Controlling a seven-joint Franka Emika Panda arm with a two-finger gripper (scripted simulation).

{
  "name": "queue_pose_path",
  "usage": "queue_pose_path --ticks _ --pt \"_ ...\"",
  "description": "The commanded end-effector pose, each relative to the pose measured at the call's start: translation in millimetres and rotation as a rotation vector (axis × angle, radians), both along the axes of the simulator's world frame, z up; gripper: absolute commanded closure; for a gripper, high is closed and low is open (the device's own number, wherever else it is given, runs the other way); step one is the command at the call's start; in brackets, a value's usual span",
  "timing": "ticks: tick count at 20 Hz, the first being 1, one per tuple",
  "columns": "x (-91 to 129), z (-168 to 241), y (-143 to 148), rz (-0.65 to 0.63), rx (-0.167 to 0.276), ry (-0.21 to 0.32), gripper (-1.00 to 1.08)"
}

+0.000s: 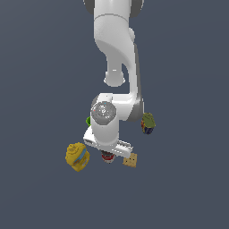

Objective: Pick up a designated object from a clutter of objects.

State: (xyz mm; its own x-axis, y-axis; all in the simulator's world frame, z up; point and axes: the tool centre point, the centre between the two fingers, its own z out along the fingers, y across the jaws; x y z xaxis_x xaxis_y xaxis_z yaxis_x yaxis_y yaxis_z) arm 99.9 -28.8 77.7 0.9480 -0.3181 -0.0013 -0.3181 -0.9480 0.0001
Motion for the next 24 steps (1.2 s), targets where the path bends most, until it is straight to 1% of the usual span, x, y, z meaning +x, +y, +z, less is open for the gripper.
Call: queue_pose_path --ticks 1,7,12,17,24 --pt "0 0 0 0.000 0.000 -0.001 1.08" --pt "-6 9 6 0.000 0.000 -0.001 1.08" --pt "-17 27 19 0.000 0.000 -0.001 1.08" --pt "-35 54 39 0.000 0.000 -0.001 1.08" --pt "-70 108 77 0.000 -0.001 -0.001 1.08"
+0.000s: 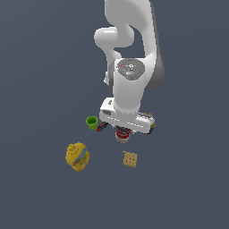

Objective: Pick up a designated object from a clutter of objects.

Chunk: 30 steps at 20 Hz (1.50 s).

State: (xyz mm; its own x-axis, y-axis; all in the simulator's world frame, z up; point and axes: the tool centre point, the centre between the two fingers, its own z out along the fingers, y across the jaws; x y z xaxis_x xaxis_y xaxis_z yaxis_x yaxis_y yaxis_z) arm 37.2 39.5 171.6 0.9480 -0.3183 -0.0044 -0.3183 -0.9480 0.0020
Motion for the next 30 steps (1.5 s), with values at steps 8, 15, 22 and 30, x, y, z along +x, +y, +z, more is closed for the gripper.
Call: queue_pose_path --ticks 8,15,22,30 --pt "-50 84 58 0.000 -0.002 -0.005 1.08" --pt "-86 143 100 0.000 -0.003 -0.005 1.08" --pt "-110 187 131 0.000 -0.002 -0.005 1.08" --pt "-119 207 146 0.000 0.000 -0.005 1.08"
